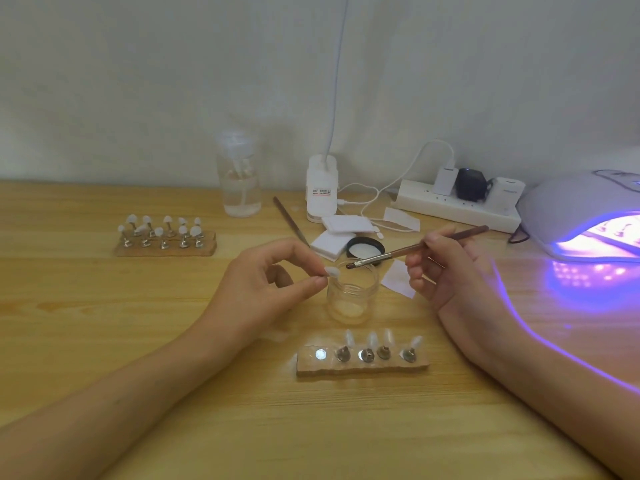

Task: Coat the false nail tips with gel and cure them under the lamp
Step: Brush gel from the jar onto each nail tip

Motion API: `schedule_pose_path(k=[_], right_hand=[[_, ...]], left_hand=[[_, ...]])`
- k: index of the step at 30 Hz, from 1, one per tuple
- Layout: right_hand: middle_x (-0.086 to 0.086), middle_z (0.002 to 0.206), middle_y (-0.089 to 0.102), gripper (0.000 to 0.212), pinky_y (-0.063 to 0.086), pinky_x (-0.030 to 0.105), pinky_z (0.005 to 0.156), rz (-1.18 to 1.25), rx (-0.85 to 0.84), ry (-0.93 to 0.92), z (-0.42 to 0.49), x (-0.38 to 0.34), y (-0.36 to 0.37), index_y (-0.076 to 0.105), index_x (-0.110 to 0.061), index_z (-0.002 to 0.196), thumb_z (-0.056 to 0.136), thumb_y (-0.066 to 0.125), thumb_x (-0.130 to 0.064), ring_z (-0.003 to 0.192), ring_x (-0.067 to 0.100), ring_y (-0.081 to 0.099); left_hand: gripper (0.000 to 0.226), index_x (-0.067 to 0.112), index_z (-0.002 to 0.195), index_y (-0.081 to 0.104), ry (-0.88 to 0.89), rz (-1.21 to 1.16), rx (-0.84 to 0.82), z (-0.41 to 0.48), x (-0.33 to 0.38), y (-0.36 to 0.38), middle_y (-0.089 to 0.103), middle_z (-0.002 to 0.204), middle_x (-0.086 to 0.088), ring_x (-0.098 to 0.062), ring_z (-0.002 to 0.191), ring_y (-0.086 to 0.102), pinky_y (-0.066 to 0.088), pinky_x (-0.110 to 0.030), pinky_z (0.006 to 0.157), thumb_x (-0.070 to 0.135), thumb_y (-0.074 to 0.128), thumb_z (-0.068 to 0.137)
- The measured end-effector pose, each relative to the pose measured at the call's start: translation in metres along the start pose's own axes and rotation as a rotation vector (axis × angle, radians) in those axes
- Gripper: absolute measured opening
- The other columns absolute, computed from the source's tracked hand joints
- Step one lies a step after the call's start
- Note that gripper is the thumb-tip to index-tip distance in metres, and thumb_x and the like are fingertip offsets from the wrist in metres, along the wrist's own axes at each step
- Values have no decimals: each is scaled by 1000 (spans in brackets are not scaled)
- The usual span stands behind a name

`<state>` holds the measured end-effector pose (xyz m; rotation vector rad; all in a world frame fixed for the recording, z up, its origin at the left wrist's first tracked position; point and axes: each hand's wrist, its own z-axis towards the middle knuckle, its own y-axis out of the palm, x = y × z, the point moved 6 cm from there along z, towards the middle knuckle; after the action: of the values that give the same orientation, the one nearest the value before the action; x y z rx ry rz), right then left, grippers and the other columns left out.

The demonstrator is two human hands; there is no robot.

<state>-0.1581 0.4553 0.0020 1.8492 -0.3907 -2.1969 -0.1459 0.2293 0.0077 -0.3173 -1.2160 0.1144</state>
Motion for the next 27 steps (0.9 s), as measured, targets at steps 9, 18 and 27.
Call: schedule_pose_path(k=[9,18,27], right_hand=[[7,66,64,11,51,22,53,-39,-68,-15,-1,-1,10,54,-13,87,84,62,-20,58,13,60],[5,67,64,10,51,22,54,-70,-77,-57,-1,-2,10,55,-15,86,95,55,-13,59,14,60],[5,67,65,15,50,22,54,-80,-84,-94,-1,-5,11,54,-15,85,99,51,-10,59,14,60]], left_hand=[[16,25,75,71,21,-9,0,0,2,1,62,67,23,-6,53,43,40,-12,52,12,79,79],[16,25,75,71,30,-18,1,0,1,1,62,65,23,-6,52,42,39,-12,51,12,79,79],[14,21,75,69,35,-12,0,1,-1,1,58,58,25,-4,50,42,38,-11,49,12,79,80]])
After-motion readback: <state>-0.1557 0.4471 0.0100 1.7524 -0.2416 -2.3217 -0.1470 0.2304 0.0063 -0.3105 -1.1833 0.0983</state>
